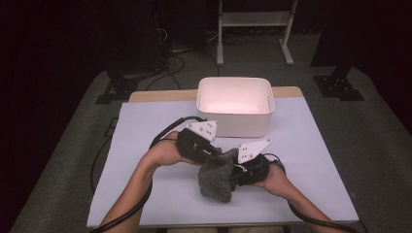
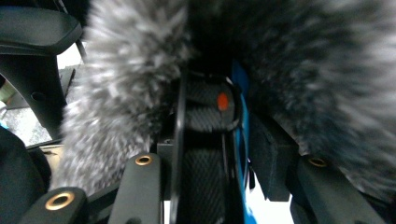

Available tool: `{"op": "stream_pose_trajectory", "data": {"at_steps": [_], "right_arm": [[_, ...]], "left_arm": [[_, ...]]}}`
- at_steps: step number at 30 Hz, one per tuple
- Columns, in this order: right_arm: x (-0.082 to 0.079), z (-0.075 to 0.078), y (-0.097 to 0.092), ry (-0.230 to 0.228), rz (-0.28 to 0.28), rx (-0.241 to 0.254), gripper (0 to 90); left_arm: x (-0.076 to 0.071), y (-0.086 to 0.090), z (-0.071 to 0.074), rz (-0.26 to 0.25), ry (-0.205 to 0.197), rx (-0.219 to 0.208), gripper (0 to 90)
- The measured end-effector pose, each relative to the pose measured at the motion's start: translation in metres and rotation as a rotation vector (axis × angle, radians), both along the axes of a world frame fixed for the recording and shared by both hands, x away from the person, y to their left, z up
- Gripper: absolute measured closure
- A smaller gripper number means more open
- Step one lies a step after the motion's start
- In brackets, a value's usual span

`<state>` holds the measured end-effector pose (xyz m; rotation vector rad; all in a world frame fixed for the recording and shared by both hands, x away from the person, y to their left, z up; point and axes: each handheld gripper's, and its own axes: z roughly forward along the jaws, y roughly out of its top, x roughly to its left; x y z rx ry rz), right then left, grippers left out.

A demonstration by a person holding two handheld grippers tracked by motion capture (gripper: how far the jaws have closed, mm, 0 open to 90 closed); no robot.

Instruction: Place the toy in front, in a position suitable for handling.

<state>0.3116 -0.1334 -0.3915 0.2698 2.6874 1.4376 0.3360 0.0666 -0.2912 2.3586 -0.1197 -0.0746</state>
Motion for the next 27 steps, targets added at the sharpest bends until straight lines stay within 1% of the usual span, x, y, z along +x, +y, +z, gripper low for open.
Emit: {"op": "stream_pose_trajectory", "data": {"at_steps": [2,4,5,6,7,9,12,15,16,18,19,21,24,27], "right_arm": [[0.000,0.000,0.005,-0.012,0.007,-0.002,58.1],[-0.001,0.000,0.007,-0.014,0.008,-0.006,58.2],[-0.001,0.000,0.008,-0.015,0.009,-0.006,58.2],[-0.001,0.000,0.008,-0.018,0.011,-0.009,58.2],[-0.001,0.001,0.007,-0.019,0.012,-0.010,58.2],[-0.002,0.000,0.005,-0.025,0.015,-0.010,58.2],[-0.001,0.001,-0.001,-0.012,0.007,-0.007,58.3],[0.001,0.001,-0.005,-0.001,0.002,-0.004,58.4],[0.001,0.001,-0.007,0.001,0.001,-0.010,58.4],[0.001,0.002,-0.008,-0.004,0.004,-0.019,58.5],[0.000,0.002,-0.008,-0.007,0.006,-0.023,58.5],[0.000,0.003,-0.010,-0.014,0.005,-0.040,58.6],[-0.001,0.006,-0.013,-0.017,-0.002,-0.058,60.0],[-0.001,0.008,-0.021,-0.010,0.000,-0.078,60.0]], "left_arm": [[0.000,-0.005,0.001,-0.005,-0.008,0.016,81.9],[0.001,-0.010,0.000,-0.009,0.004,0.017,81.8],[0.001,-0.012,-0.002,-0.007,0.002,0.029,81.9],[0.001,-0.013,-0.003,-0.007,0.002,0.030,81.9],[0.002,-0.012,-0.005,-0.007,0.010,0.020,81.8],[0.003,-0.008,-0.006,0.001,0.006,0.020,81.8],[0.004,0.001,-0.010,0.026,0.019,0.023,81.9],[0.006,0.009,-0.020,0.047,0.042,0.032,81.8],[0.006,0.010,-0.024,0.051,0.048,0.033,81.8],[0.007,0.012,-0.031,0.055,0.061,0.031,81.8],[0.007,0.013,-0.034,0.059,0.064,0.037,81.8],[0.009,0.014,-0.042,0.067,0.082,0.042,81.7],[0.011,0.015,-0.053,0.075,0.101,0.048,81.7],[0.011,0.011,-0.063,0.067,0.119,0.041,81.7]]}}
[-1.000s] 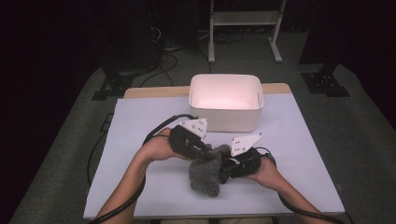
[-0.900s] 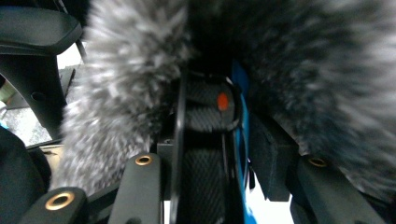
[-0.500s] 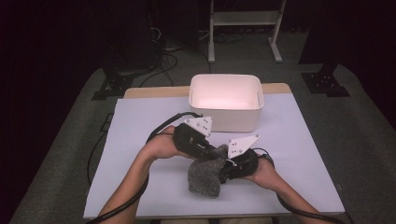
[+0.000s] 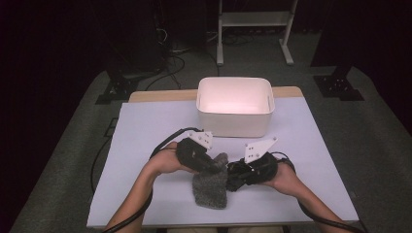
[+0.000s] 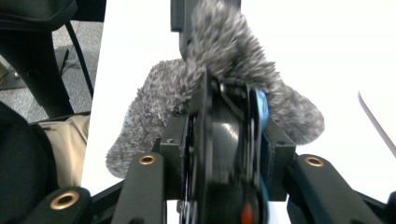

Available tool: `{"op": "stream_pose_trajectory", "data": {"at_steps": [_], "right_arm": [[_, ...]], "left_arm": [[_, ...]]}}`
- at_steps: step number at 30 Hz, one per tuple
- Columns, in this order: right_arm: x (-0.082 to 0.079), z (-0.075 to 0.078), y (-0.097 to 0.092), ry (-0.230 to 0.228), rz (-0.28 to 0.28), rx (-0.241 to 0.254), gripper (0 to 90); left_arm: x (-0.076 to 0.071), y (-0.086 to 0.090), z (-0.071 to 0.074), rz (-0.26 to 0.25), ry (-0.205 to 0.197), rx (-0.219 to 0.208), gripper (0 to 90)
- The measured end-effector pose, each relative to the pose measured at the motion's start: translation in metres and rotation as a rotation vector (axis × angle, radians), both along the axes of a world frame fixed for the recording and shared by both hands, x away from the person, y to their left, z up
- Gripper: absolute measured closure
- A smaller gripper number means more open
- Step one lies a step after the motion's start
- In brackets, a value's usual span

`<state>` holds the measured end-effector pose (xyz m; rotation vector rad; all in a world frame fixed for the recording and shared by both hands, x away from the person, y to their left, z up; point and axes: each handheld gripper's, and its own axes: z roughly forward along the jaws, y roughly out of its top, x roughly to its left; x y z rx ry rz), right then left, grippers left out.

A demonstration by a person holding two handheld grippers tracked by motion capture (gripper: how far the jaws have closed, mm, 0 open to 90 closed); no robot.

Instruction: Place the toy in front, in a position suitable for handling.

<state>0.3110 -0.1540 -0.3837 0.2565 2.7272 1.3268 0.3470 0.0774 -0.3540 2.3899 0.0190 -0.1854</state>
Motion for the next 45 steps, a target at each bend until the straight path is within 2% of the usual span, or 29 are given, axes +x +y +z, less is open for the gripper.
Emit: {"op": "stream_pose_trajectory", "data": {"at_steps": [6,13,16,20,21,22,23,25,28,29,32,34,36,37,39,45], "right_arm": [[-0.004,0.000,-0.012,-0.003,-0.012,-0.007,60.0],[-0.008,-0.008,-0.030,0.020,-0.037,0.023,59.7],[-0.009,-0.013,-0.040,0.032,-0.053,0.027,59.7],[-0.012,-0.021,-0.056,0.068,-0.075,0.030,59.4],[-0.013,-0.024,-0.059,0.072,-0.078,0.019,59.3],[-0.014,-0.027,-0.062,0.073,-0.082,0.005,59.2],[-0.015,-0.031,-0.064,0.074,-0.090,-0.028,58.9],[-0.017,-0.036,-0.068,0.082,-0.099,-0.013,58.5],[-0.016,-0.037,-0.065,0.095,-0.081,-0.038,56.7],[-0.015,-0.038,-0.062,0.084,-0.075,-0.061,54.3],[-0.015,-0.045,-0.049,0.075,-0.057,-0.177,51.5],[-0.016,-0.049,-0.043,0.049,-0.059,-0.213,52.2],[-0.014,-0.047,-0.045,0.067,-0.037,-0.196,55.3],[-0.014,-0.048,-0.045,0.082,-0.044,-0.177,55.3],[-0.014,-0.048,-0.044,0.069,-0.042,-0.175,55.4],[-0.003,-0.048,-0.023,0.070,-0.010,-0.150,55.4]], "left_arm": [[-0.001,-0.013,-0.015,-0.013,0.019,0.011,81.7],[0.001,-0.030,-0.024,-0.025,0.020,0.027,81.8],[0.000,-0.037,-0.024,-0.028,-0.003,0.049,81.9],[-0.003,-0.050,-0.023,-0.057,-0.031,0.077,82.3],[-0.004,-0.053,-0.024,-0.065,-0.036,0.090,82.3],[-0.004,-0.058,-0.026,-0.069,-0.048,0.120,82.3],[-0.004,-0.060,-0.028,-0.079,-0.043,0.137,82.3],[-0.004,-0.059,-0.027,-0.069,-0.049,0.128,82.2],[-0.007,-0.059,-0.028,-0.072,-0.043,0.132,82.2],[-0.007,-0.058,-0.028,-0.071,-0.041,0.130,82.1],[-0.005,-0.058,-0.029,-0.073,-0.040,0.123,82.1],[-0.006,-0.056,-0.029,-0.075,-0.040,0.116,82.2],[-0.007,-0.053,-0.029,-0.076,-0.037,0.119,82.2],[-0.006,-0.050,-0.028,-0.064,-0.034,0.111,82.2],[-0.004,-0.042,-0.025,-0.043,-0.023,0.095,82.2],[-0.002,-0.013,-0.012,0.002,-0.035,0.099,82.0]]}}
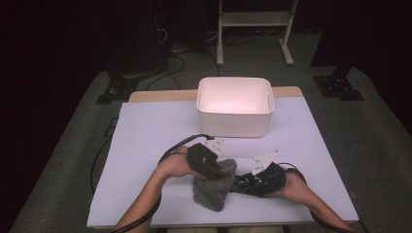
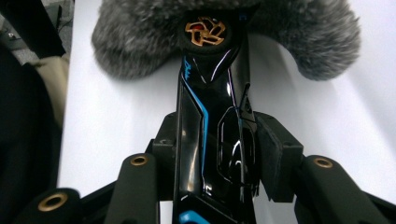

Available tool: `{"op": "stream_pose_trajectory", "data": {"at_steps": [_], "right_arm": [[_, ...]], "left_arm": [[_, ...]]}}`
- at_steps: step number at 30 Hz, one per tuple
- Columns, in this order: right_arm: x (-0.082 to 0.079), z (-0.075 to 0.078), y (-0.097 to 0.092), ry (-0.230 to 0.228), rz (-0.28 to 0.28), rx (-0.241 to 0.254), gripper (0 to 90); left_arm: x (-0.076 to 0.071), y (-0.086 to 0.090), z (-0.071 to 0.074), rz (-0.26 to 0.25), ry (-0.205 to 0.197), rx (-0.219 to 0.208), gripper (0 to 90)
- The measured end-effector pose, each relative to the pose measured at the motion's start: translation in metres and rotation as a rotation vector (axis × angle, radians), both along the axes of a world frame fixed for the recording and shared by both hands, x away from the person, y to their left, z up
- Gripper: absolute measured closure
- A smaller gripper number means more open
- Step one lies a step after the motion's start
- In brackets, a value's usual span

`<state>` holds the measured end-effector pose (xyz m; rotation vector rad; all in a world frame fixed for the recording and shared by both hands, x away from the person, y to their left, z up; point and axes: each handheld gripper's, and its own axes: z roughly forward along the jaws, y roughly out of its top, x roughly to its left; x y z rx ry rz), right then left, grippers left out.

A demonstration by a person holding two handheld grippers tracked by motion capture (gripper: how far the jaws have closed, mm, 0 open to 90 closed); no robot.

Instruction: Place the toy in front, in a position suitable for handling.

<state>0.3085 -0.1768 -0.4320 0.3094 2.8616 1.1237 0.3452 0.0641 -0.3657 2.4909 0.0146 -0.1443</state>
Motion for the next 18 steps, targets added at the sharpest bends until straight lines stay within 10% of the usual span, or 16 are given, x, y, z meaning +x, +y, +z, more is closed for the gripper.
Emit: {"op": "stream_pose_trajectory", "data": {"at_steps": [9,18], "right_arm": [[0.038,0.006,0.060,-0.022,0.068,0.012,55.4],[0.043,0.000,0.063,0.003,0.075,0.019,55.1]], "left_arm": [[0.010,0.050,0.015,0.107,-0.020,-0.001,81.6],[0.013,0.044,0.000,0.093,0.019,-0.018,81.6]]}}
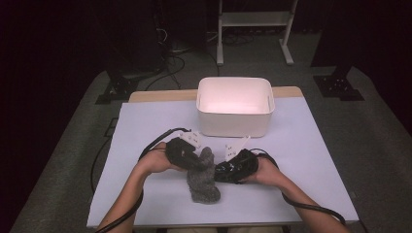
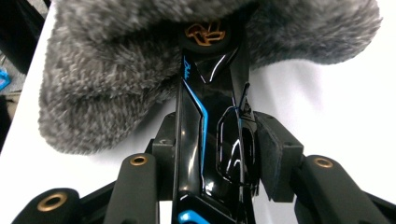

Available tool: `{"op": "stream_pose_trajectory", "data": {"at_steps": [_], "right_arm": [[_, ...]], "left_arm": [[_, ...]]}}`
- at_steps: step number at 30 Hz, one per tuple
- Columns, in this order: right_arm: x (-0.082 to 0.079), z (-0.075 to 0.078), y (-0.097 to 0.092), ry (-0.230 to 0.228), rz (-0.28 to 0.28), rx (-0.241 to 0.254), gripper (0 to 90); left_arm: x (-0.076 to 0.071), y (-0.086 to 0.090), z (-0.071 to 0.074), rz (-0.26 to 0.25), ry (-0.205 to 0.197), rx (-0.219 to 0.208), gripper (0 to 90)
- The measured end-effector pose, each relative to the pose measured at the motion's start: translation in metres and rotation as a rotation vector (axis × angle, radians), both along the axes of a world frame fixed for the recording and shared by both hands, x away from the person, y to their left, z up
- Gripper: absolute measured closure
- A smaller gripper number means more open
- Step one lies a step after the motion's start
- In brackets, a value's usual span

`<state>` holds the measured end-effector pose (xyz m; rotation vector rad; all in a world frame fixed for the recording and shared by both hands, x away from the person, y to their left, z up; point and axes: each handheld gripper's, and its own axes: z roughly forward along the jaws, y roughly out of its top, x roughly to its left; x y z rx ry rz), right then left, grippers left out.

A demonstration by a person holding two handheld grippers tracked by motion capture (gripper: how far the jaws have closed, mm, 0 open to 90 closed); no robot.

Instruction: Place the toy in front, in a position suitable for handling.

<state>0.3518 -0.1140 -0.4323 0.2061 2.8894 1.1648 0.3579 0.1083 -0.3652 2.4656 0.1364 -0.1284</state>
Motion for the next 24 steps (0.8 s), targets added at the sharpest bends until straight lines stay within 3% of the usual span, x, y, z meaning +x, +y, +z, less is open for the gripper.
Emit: {"op": "stream_pose_trajectory", "data": {"at_steps": [8,24], "right_arm": [[-0.017,-0.001,-0.014,0.030,-0.018,0.021,40.9],[-0.032,0.002,-0.031,0.101,-0.090,0.056,28.6]], "left_arm": [[-0.005,-0.014,-0.011,-0.034,0.034,0.018,81.6],[-0.022,-0.010,-0.019,-0.070,0.061,0.005,81.6]]}}
